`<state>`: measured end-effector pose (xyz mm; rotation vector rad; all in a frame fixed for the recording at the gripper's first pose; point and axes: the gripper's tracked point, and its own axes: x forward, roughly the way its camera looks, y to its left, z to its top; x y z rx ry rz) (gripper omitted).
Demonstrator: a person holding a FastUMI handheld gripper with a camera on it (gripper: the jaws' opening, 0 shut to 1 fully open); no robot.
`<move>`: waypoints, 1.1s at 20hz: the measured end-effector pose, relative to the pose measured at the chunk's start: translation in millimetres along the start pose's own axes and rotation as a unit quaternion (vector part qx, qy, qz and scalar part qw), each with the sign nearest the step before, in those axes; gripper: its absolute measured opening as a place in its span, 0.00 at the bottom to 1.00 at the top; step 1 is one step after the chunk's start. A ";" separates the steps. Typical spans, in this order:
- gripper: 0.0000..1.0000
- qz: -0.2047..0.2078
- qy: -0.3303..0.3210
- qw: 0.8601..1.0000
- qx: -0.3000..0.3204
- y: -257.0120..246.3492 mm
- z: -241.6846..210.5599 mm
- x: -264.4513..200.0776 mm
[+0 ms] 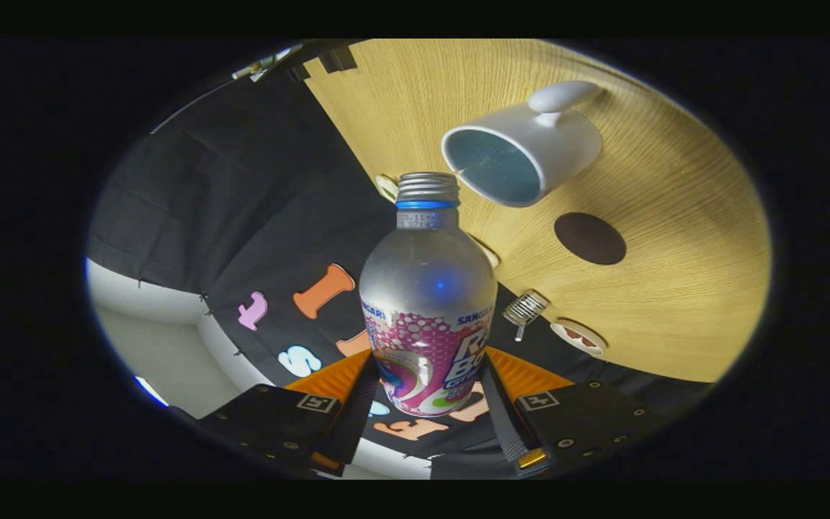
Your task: Take the bottle from table, then pour the juice into the cup, finally place the bottle on the coaster
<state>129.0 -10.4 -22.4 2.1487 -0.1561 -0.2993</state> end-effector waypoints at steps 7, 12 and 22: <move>0.76 0.008 0.005 1.000 0.016 6.3 -5.1 1.1; 0.75 0.011 0.006 1.000 0.028 8.6 -6.6 1.6; 0.75 -0.043 -0.002 0.997 -0.071 -26.3 5.8 4.6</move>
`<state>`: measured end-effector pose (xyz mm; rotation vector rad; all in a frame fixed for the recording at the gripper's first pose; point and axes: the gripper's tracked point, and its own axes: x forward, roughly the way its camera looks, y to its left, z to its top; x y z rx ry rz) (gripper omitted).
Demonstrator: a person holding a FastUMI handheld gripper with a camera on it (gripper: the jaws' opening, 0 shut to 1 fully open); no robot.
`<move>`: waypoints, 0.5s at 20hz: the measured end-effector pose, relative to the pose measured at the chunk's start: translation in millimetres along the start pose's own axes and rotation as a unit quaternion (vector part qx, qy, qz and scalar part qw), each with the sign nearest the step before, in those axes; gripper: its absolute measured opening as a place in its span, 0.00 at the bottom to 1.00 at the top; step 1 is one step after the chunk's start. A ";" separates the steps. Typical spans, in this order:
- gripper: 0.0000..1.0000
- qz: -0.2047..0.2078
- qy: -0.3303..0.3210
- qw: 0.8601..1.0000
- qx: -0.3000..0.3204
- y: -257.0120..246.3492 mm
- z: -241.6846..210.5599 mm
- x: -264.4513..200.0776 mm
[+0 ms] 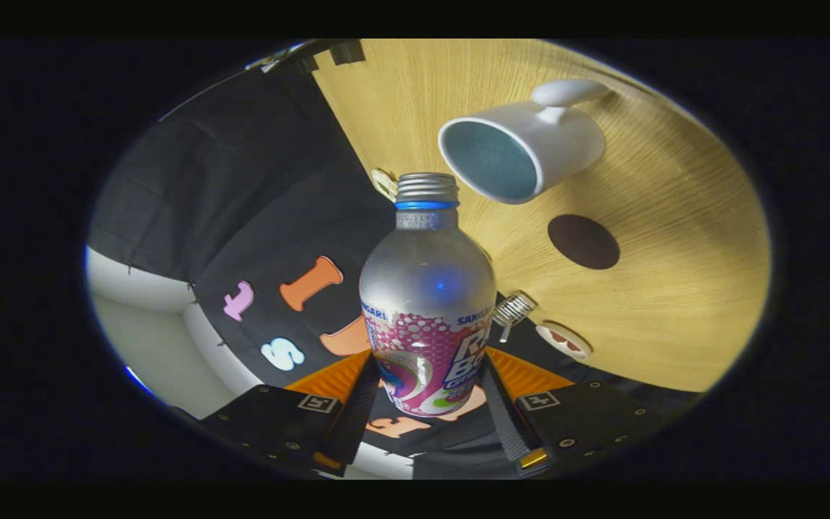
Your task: Take the bottle from table, then pour the juice into the cup, finally place the bottle on the coaster
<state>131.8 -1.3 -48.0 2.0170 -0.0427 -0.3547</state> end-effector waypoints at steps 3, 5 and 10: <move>0.76 -0.033 -0.010 0.996 -0.079 -24.6 5.6 3.3; 0.76 -0.050 -0.021 0.989 -0.138 -36.0 12.1 3.7; 0.76 -0.086 -0.042 0.947 -0.308 -54.0 29.7 3.2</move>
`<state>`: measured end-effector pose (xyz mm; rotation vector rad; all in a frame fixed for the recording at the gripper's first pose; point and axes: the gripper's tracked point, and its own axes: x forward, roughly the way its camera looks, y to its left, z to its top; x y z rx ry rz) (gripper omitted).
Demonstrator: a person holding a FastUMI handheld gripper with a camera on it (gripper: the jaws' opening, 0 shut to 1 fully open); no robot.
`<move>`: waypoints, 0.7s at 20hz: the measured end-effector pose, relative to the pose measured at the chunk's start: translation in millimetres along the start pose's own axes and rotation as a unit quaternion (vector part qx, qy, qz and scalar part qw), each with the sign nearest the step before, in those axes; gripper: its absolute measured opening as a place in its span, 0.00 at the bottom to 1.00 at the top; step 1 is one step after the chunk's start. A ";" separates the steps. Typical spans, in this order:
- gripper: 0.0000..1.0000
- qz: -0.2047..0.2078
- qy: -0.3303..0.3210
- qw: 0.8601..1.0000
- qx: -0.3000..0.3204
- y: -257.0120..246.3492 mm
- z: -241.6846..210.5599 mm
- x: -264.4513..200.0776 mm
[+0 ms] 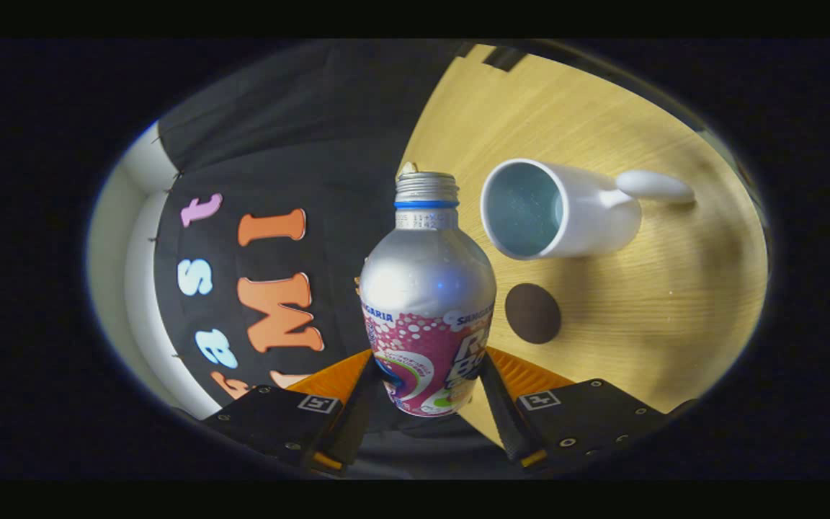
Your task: Take the bottle from table, then pour the juice into the cup, finally place the bottle on the coaster
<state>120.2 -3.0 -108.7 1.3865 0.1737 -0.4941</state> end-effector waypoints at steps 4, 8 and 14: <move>0.76 -0.027 -0.027 0.992 -0.121 -8.9 11.8 -5.9; 0.76 -0.029 -0.049 0.968 -0.243 -2.1 16.5 -11.8; 0.76 -0.080 -0.068 0.897 -0.430 -8.7 4.0 -7.4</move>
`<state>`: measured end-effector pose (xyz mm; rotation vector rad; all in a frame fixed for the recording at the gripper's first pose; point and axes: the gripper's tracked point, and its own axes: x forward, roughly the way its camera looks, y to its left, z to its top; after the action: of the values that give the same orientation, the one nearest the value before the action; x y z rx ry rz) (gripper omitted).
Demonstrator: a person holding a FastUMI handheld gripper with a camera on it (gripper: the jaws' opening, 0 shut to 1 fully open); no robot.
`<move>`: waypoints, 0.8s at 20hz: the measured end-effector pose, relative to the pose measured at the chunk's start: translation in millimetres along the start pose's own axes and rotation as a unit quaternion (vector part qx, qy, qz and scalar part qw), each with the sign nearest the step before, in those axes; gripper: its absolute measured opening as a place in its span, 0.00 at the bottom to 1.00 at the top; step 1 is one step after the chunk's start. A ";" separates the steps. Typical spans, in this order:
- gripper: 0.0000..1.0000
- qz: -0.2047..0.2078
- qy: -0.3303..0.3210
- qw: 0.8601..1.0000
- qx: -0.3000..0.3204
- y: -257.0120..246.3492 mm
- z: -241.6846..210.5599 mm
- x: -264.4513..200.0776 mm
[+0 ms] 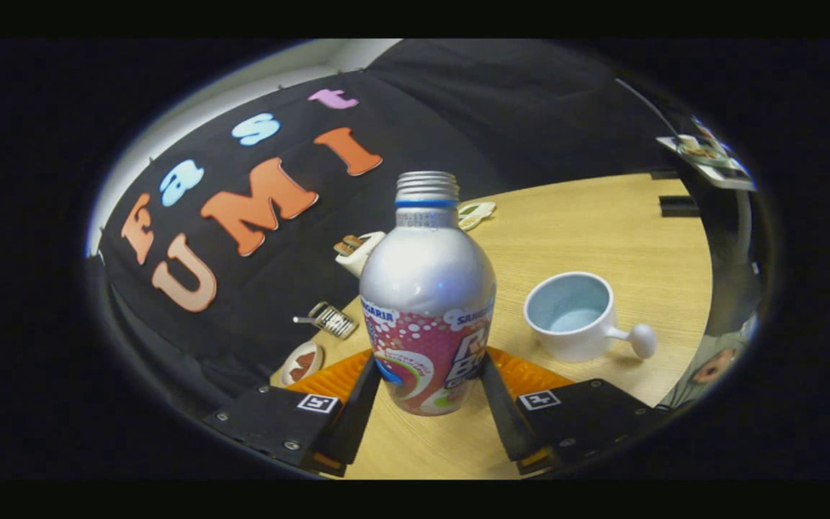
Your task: Take the bottle from table, then pour the juice into the cup, finally place the bottle on the coaster
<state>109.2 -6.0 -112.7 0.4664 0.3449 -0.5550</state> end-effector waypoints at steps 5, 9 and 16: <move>0.76 -0.022 -0.045 0.987 -0.153 25.0 5.0 2.5; 0.76 -0.049 -0.073 0.961 -0.262 34.3 11.1 14.7; 0.76 -0.067 -0.065 0.931 -0.353 26.0 -2.9 66.6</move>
<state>176.7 -13.0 -135.4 -0.2924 0.4247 -0.5504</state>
